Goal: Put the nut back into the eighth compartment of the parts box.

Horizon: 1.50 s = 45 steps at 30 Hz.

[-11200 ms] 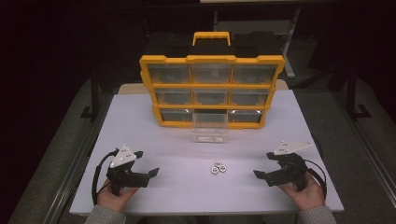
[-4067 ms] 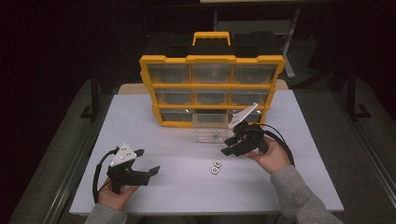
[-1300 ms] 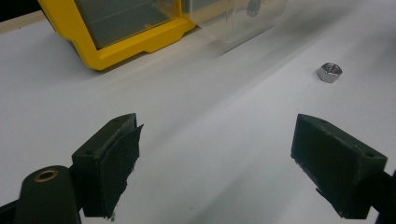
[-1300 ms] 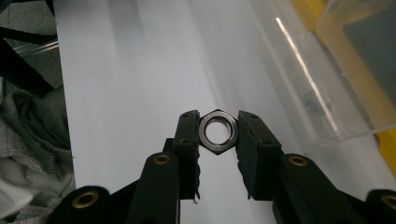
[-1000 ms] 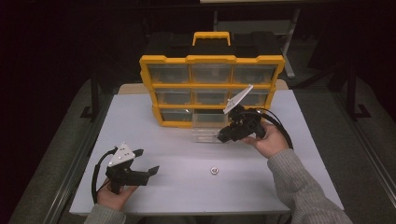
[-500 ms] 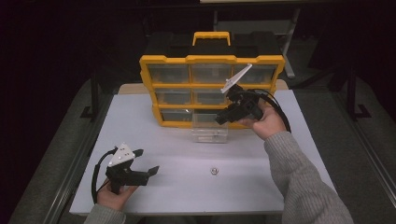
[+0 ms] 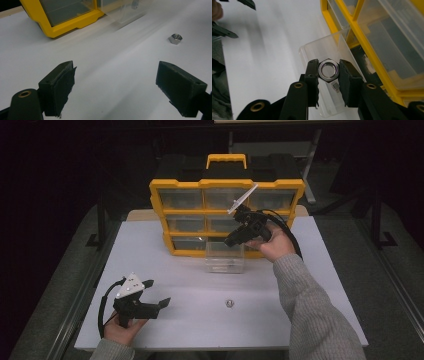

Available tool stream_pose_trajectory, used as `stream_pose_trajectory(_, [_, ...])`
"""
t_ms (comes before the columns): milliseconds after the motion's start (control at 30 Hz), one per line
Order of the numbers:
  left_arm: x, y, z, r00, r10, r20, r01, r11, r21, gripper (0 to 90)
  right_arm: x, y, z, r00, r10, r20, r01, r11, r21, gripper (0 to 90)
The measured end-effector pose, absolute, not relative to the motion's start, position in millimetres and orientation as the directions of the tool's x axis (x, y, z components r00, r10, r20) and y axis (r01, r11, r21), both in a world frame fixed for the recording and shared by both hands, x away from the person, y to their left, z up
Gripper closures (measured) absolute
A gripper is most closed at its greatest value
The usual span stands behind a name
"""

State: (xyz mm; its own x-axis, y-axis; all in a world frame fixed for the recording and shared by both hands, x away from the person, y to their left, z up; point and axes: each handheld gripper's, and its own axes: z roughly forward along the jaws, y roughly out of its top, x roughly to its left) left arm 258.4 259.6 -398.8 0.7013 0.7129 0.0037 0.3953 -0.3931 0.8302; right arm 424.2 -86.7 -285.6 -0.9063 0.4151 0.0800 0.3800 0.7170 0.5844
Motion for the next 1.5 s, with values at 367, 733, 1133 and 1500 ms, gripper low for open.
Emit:
stream_pose_trajectory(367, [258.4,259.8,-398.7,0.703,0.711,0.000,0.396,-0.391,0.831,14.8,438.4,-76.9,-317.3,-0.888,0.448,0.102,0.426,0.721,0.546,68.6])
stream_pose_trajectory(733, [258.3,259.7,-398.6,0.703,0.711,0.002,0.395,-0.393,0.830,14.8,446.9,-73.6,-343.3,-0.876,0.465,0.130,0.461,0.725,0.511,68.2])
stream_pose_trajectory(1133, [258.3,259.8,-398.7,0.704,0.710,0.004,0.394,-0.395,0.830,14.8,444.0,-78.1,-340.4,-0.875,0.466,0.135,0.460,0.709,0.535,64.0])
stream_pose_trajectory(1500, [257.8,258.7,-398.4,0.709,0.705,0.011,0.396,-0.411,0.821,14.8,417.7,-99.0,-323.6,-0.882,0.451,0.136,0.441,0.688,0.577,62.7])
